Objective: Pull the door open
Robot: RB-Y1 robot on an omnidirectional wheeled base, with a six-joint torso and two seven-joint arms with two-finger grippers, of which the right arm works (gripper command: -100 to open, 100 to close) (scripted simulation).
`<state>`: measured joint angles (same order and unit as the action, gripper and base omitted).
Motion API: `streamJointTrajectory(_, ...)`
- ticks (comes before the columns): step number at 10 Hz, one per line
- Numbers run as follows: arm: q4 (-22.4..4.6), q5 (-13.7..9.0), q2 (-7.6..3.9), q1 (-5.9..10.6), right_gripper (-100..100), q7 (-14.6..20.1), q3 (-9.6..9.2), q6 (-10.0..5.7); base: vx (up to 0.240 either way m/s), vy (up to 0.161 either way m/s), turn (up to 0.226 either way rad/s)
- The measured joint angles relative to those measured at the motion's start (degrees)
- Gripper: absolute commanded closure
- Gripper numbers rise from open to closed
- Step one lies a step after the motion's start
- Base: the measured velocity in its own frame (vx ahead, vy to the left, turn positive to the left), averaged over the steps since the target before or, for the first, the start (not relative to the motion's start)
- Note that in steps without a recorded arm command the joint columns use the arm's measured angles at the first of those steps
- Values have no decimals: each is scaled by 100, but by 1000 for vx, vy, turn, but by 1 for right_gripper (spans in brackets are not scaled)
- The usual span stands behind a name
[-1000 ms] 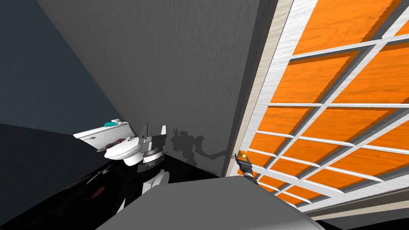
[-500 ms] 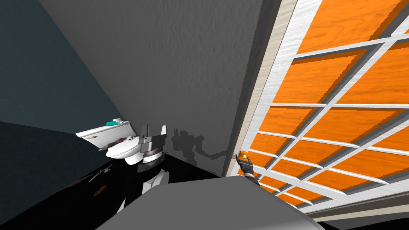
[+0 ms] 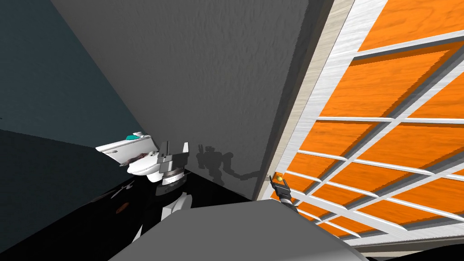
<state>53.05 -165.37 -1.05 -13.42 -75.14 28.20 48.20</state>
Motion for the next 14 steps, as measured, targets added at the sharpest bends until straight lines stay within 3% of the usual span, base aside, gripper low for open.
streamJointTrajectory(6,21,-13,-45,-6,100,-11,48,1,-19,-3,-5)
streamJointTrajectory(9,49,-18,-92,54,100,-6,51,45,-223,-7,33)
streamJointTrajectory(14,3,19,-71,60,100,-3,-23,44,-221,0,21)
